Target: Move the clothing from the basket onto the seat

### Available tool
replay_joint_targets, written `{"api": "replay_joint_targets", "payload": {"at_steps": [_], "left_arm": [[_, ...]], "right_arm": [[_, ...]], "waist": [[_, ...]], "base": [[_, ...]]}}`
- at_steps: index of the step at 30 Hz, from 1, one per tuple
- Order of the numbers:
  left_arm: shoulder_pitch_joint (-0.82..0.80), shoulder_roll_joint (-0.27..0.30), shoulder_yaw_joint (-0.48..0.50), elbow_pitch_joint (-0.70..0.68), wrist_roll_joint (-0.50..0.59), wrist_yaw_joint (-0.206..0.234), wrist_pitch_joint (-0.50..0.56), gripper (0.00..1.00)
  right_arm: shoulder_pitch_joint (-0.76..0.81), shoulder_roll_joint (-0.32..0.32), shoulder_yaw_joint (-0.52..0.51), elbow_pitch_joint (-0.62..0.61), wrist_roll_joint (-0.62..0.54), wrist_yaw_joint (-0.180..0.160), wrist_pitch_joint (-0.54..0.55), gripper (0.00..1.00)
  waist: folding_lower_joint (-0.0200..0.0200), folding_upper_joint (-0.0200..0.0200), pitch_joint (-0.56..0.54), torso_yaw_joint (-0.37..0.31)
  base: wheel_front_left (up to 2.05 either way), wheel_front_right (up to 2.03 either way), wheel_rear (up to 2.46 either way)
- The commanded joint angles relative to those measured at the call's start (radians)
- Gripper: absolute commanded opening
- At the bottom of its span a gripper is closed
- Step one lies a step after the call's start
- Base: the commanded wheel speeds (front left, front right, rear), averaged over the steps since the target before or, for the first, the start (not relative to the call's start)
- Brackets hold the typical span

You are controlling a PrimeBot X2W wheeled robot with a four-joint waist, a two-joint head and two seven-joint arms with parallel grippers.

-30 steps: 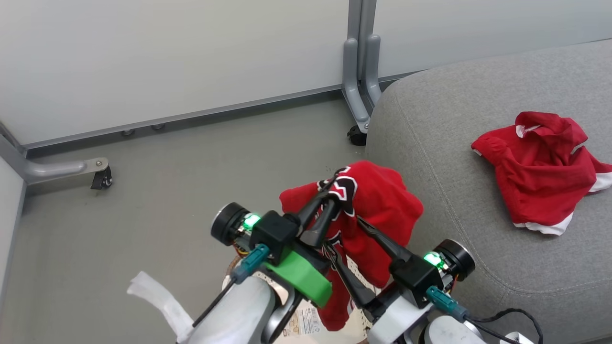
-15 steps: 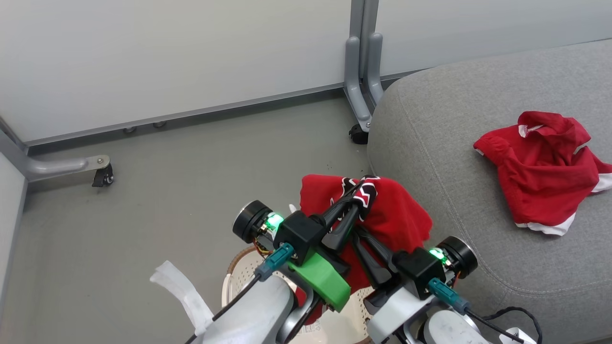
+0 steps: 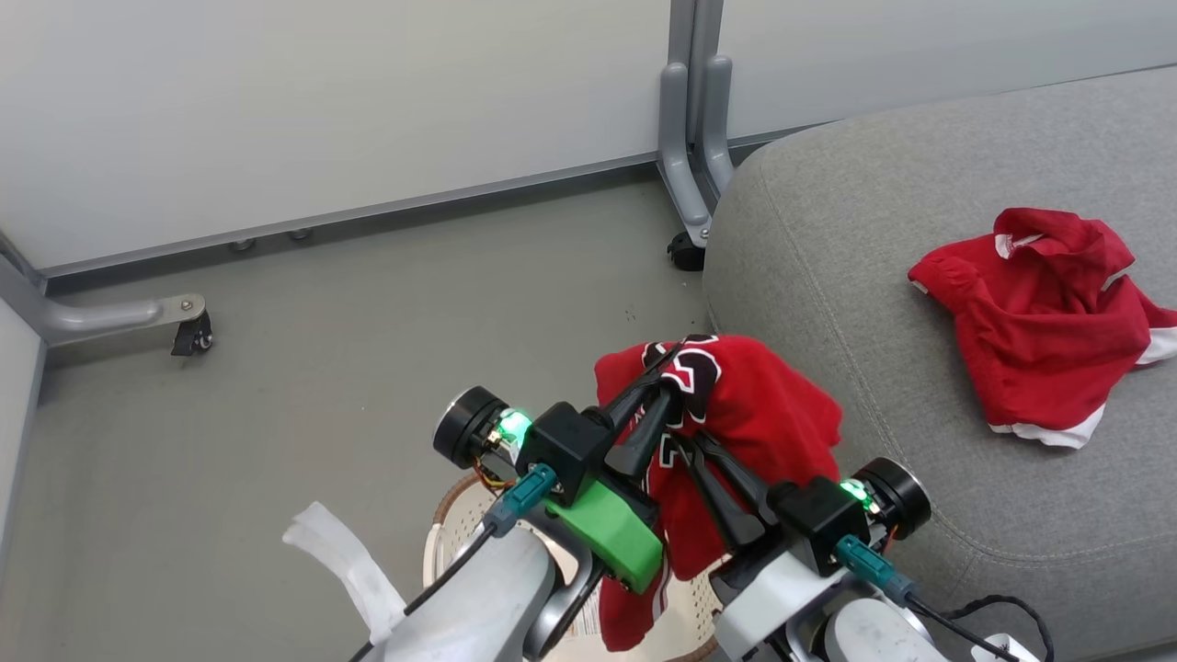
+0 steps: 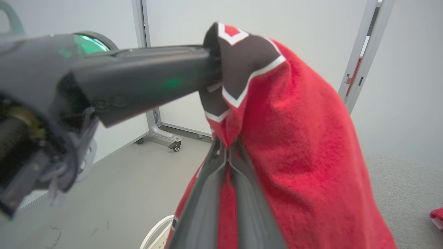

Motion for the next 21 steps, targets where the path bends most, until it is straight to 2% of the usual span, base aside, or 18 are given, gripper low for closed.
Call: {"api": "replay_joint_targets", "payload": {"at_steps": [1, 11, 21], "left_arm": [[0.004, 0.001, 0.004, 0.000, 0.012, 0.008, 0.000, 1.00], [0.031, 0.014, 0.021, 0.003, 0.035, 0.002, 0.000, 1.00], [0.090, 0.032, 0.084, -0.024, 0.027, 0.032, 0.000, 1.00]], "right_arm": [[0.004, -0.004, -0.004, -0.007, -0.005, 0.000, -0.003, 0.00], [0.006, -0.001, -0.033, -0.010, -0.005, 0.000, -0.003, 0.00], [0.028, -0.007, -0.078, -0.026, -0.012, 0.000, -0.003, 0.00]], "waist": [[0.0001, 0.0000, 0.000, 0.001], [0.0001, 0.0000, 0.003, 0.012], [0.0001, 0.0000, 0.005, 0.079]], "base": [[0.00, 0.00, 0.00], [0.00, 0.00, 0.00], [0.00, 0.00, 0.00]]}}
